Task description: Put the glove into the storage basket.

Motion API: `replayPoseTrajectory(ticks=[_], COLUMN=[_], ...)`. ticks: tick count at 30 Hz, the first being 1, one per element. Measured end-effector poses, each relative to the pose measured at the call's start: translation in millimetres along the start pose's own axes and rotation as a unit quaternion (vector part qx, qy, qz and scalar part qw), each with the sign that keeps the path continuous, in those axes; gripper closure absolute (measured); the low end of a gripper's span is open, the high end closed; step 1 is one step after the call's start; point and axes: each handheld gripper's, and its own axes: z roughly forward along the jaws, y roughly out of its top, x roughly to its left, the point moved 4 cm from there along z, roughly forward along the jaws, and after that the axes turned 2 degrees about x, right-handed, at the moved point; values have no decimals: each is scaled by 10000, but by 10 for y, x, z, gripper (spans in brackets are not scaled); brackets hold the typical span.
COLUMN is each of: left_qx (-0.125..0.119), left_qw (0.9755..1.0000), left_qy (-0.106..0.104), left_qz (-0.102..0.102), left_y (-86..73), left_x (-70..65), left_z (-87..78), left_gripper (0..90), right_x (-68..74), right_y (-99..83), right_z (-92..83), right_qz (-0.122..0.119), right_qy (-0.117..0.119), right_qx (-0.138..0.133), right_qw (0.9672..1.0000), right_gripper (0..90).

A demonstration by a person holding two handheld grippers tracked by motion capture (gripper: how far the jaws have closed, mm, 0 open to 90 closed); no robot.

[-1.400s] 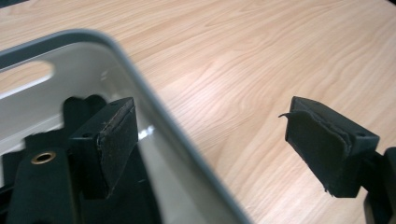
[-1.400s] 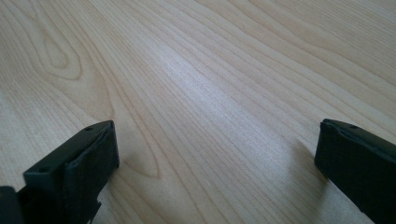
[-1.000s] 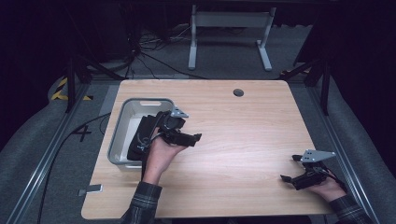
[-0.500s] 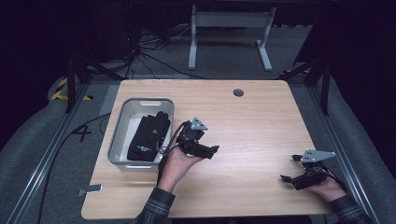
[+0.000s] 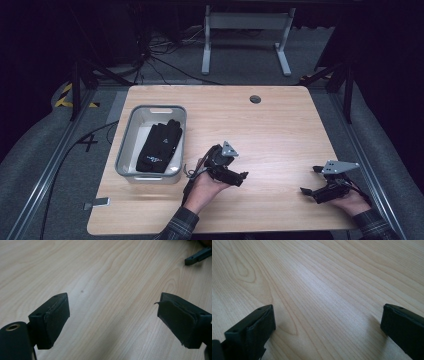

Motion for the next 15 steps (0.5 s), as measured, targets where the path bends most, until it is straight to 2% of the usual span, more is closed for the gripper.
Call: replayPoseTrajectory(ticks=[8,15], left_qx=[405,565], left_qw=[9991,9977], left_qy=[18,97], left_qz=[149,350], left_y=[-132,-196], left_x=[-127,-226], left_z=[273,389], left_gripper=[83,70], right_x=[0,0], right_y=[0,0], right_z=[0,0], right_qz=[-1,0], right_qy=[-1,-1], right_qx=[-1,-1], right_qw=[10000,10000], right_gripper=[2,2])
